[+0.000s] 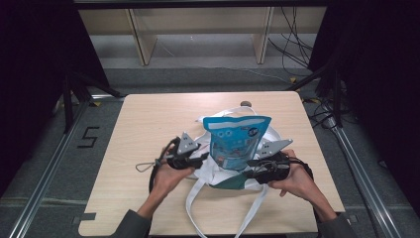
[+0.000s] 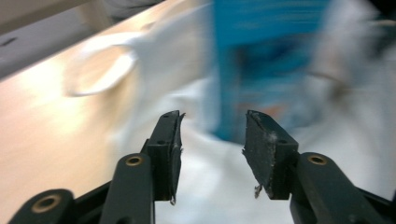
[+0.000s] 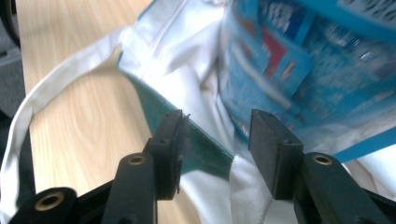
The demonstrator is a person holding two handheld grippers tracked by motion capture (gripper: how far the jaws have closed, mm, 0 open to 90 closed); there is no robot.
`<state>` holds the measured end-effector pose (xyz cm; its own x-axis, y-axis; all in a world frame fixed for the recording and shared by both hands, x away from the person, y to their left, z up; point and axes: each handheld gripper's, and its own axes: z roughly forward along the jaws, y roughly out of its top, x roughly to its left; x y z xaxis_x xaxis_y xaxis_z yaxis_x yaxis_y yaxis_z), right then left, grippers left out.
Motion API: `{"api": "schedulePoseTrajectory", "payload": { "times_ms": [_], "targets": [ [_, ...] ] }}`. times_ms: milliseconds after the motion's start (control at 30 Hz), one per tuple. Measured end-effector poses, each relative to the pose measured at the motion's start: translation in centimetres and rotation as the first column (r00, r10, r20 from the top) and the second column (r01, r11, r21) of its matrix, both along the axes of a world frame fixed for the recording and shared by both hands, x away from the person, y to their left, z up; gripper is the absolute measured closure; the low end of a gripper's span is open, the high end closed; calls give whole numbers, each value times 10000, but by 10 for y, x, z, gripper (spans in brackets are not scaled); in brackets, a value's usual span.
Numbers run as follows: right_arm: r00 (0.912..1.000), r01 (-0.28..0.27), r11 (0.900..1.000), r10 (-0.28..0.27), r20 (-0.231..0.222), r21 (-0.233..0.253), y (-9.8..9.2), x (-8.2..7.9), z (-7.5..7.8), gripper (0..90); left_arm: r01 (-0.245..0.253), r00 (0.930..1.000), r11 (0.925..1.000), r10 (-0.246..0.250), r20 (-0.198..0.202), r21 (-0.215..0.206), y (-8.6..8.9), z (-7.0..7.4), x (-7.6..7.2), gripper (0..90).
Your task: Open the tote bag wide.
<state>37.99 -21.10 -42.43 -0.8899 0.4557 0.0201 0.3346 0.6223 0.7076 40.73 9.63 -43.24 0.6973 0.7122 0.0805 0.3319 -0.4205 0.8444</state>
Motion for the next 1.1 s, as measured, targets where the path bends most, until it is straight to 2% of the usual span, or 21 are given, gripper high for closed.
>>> {"api": "schedulePoseTrajectory", "payload": {
  "times_ms": [33,67,100,133,200,233,300,367,433,467,500,600,700,733,833,867,900,933,967,1067,1100],
  "targets": [
    [10000,0,10000,0,0,0,0,0,0,563,0,10000,10000,0,0,0,0,0,0,547],
    [9998,-35,9998,31,-220,-190,0,-1,-1,566,-451,9989,9989,449,-127,-159,4,0,8,539],
    [9998,-83,9995,78,-163,-318,0,-1,-3,565,-563,9983,9984,564,-174,34,7,-1,18,522],
    [9999,-59,9994,54,-134,-354,1,-2,-5,564,-570,9965,9980,585,-602,262,9,-6,34,512],
    [9996,-52,9988,39,-270,-484,2,-2,-7,565,-803,9939,9963,824,-737,306,7,-10,42,507],
    [9993,-117,9975,92,-356,-695,3,-3,-12,619,-769,9913,9957,819,-1032,511,4,-16,53,537],
    [9997,-112,9952,90,-228,-973,2,-5,-16,696,-749,9919,9940,826,-969,800,4,-24,64,693],
    [9994,-226,9937,195,-297,-1094,-2,-6,-20,800,-847,9895,9941,919,-1114,680,5,-27,67,837],
    [9977,-378,9923,308,-607,-1177,-8,-9,-26,857,-808,9861,9907,955,-1358,1096,12,-40,78,864],
    [9972,-508,9913,436,-615,-1212,-11,-12,-31,860,-969,9835,9898,1113,-1424,1042,13,-44,81,863],
    [9972,-508,9913,436,-615,-1212,-11,-12,-31,860,-969,9835,9898,1113,-1424,1042,13,-44,81,861],
    [9974,-175,9917,85,-715,-1271,-15,-28,-44,864,-1009,9718,9904,1184,-2040,943,17,-63,84,856],
    [9976,-279,9886,180,-674,-1480,-12,-33,-56,865,-950,9733,9909,1127,-2001,957,18,-67,81,856],
    [9967,-34,9886,-89,-808,-1506,-11,-34,-64,865,-938,9755,9902,1122,-1893,1036,18,-68,80,856],
    [9972,-55,9871,-64,-743,-1597,-12,-34,-63,865,-862,9731,9908,1062,-2046,1043,16,-73,80,848],
    [9977,13,9880,-116,-661,-1543,-11,-35,-64,865,-923,9682,9925,1082,-2257,795,20,-74,84,826],
    [9977,13,9880,-116,-661,-1543,-11,-35,-64,865,-923,9682,9925,1082,-2257,795,20,-74,84,791],
    [9975,89,9880,-196,-679,-1545,-11,-35,-64,864,-963,9618,9935,1086,-2511,607,25,-73,85,791],
    [9979,-97,9891,2,-642,-1467,-10,-32,-64,863,-1039,9605,9937,1114,-2552,428,27,-73,85,776],
    [9975,64,9888,-168,-685,-1492,-10,-28,-61,859,-1247,9701,9887,1390,-1991,827,25,-63,77,716],
    [9974,152,9894,-250,-670,-1441,-10,-26,-61,858,-1709,9671,9840,1774,-1825,510,24,-59,74,656]
  ]
}}
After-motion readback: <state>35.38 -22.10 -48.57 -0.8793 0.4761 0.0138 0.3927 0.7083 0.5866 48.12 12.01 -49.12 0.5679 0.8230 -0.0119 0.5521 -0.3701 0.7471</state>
